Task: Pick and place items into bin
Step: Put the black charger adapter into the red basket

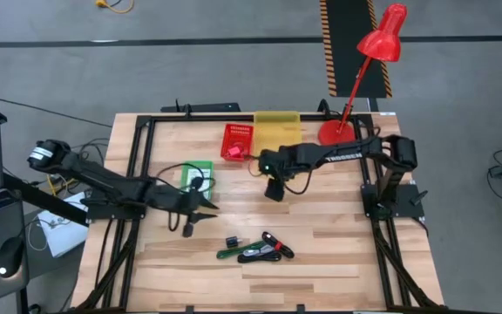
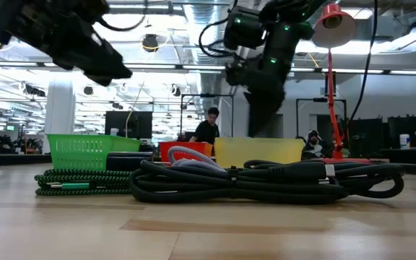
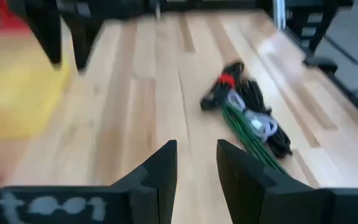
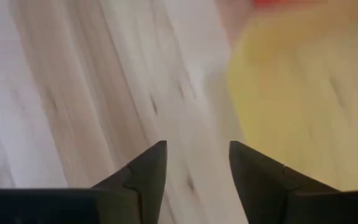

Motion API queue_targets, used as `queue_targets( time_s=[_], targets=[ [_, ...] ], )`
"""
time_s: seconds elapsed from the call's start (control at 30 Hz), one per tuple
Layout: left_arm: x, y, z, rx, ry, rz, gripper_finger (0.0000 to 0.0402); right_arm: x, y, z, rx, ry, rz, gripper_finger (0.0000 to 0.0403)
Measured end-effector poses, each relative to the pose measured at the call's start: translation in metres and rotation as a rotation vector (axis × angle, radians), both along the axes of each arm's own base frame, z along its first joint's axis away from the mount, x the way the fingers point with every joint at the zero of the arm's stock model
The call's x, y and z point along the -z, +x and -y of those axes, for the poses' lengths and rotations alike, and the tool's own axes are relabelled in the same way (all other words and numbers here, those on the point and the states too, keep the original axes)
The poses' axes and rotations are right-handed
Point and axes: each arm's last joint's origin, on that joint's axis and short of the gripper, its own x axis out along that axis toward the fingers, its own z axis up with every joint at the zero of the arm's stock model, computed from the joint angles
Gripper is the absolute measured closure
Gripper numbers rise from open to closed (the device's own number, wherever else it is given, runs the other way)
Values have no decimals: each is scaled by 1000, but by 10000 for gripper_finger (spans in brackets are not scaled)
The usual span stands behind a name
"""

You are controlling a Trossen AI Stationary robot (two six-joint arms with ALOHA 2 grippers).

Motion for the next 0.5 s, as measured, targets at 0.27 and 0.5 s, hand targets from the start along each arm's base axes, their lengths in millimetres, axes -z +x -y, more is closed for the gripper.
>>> queue_targets(
  time_s=[0.27, 0.5],
  targets=[
    [6, 35, 11, -29, -67, -221, 299, 3, -8, -22, -2, -86, -105, 252],
    [7, 65, 20, -54, -92, -272, 299, 3, -9, -34, -50, -109, -128, 267]
  ],
)
